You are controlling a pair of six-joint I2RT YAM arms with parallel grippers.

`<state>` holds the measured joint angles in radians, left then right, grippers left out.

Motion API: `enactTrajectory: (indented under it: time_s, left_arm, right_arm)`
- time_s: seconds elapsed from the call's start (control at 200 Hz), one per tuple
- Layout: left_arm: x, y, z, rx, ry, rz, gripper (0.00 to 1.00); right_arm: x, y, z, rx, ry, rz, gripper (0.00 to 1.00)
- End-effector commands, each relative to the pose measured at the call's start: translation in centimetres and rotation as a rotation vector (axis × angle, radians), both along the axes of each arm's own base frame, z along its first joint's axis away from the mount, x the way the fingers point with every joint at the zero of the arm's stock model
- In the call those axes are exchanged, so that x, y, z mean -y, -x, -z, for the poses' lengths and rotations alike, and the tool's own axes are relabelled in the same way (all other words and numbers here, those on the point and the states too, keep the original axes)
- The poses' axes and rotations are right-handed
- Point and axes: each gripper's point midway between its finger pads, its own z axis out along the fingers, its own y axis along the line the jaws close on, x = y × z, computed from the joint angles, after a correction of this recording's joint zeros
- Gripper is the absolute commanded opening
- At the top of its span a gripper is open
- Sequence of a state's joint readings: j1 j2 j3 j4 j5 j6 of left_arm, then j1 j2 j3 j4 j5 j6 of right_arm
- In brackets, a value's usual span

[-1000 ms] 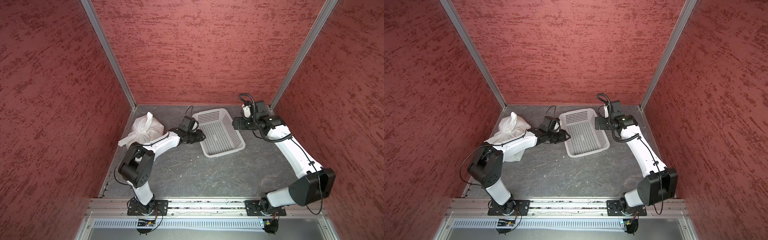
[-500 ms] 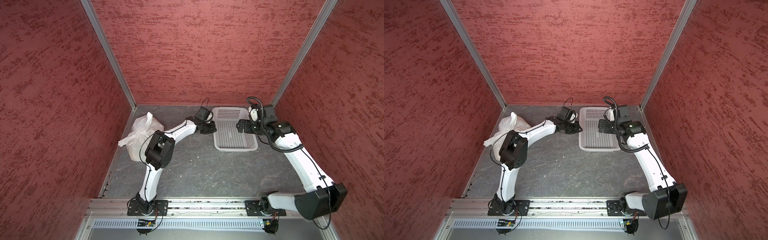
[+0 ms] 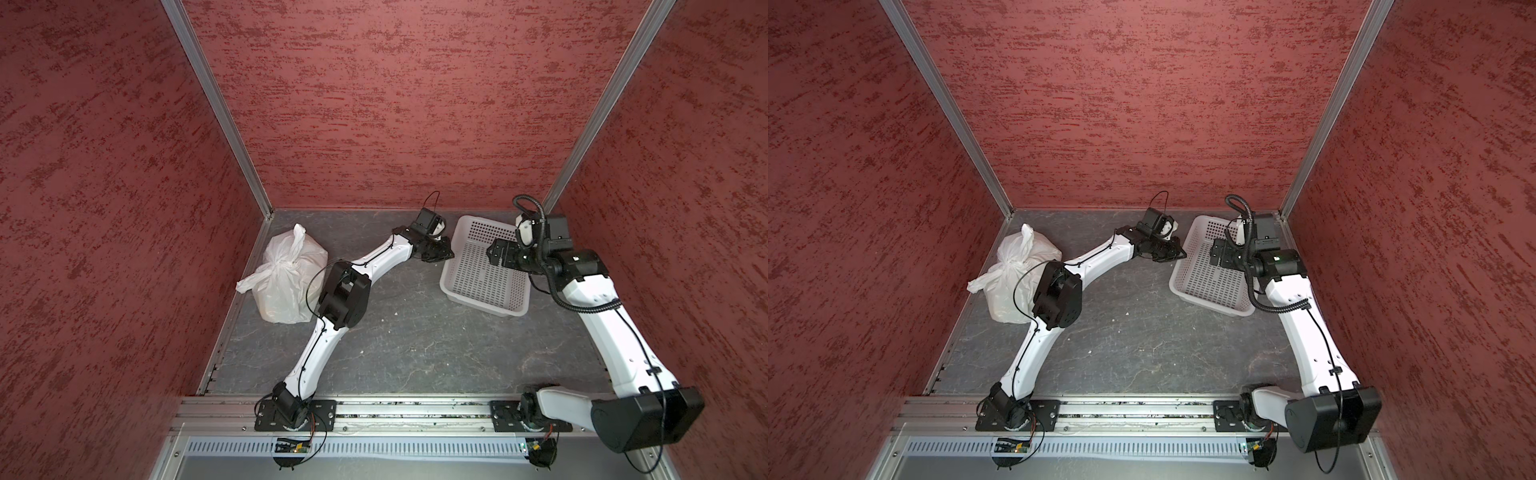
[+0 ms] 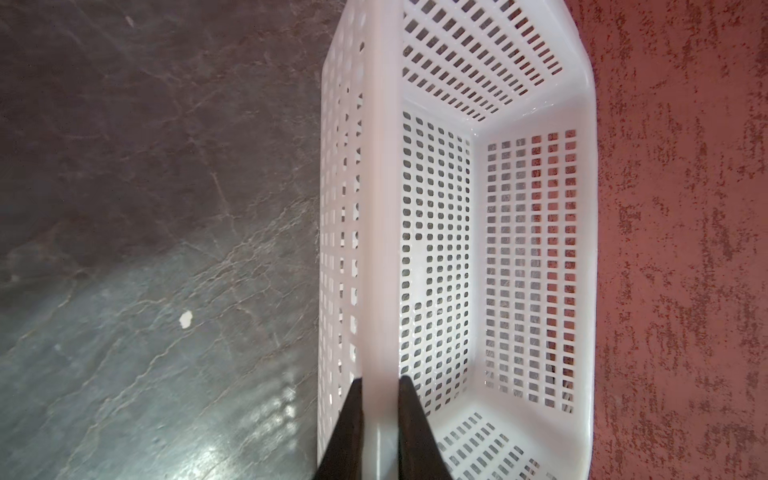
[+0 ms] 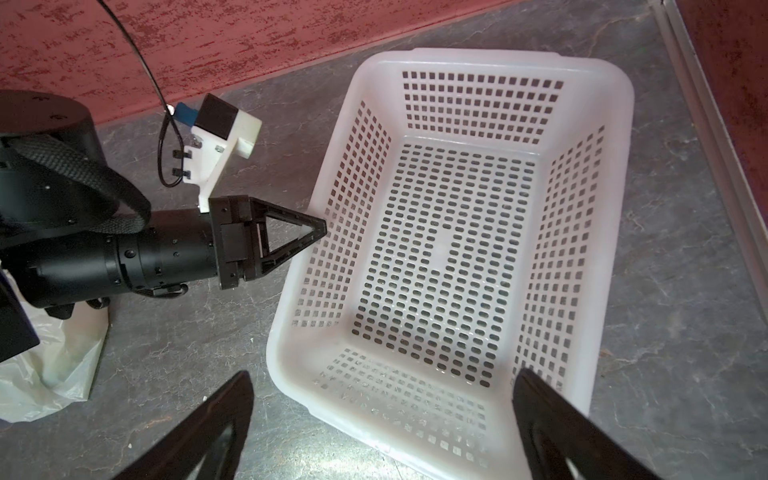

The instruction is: Untie the knot of the plastic bag and take out the fruit

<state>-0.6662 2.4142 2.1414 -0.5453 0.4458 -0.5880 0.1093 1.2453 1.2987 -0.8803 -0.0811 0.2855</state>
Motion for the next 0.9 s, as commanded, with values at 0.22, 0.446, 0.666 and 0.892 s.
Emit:
enactTrajectory:
  time_s: [0.22, 0.446, 0.666, 0.892]
  left_arm:
    - [-2.7, 1.4, -3.0, 0.037, 0.021, -0.09, 0.72]
    - [-6.9, 1.3, -6.4, 0.108, 0.042, -0.165, 0.77]
    - [-11.6, 3.1, -5.8, 0.1, 0.021, -0.227, 0.78]
    - [-14.8, 4.8, -4.4, 0.069, -0.006, -0.262, 0.79]
  right_arm:
    - [8.5, -1.2, 9.3, -0.168, -0.032, 0.392, 0.98]
    - [10.8, -2.4, 9.5, -0.166, 0.081, 0.433, 0.96]
    - [13.0, -3.1, 11.9, -0.217, 0.166, 0.468, 0.81]
    - [14.5, -5.4, 13.5, -0.212, 0.221, 0.464, 0.65]
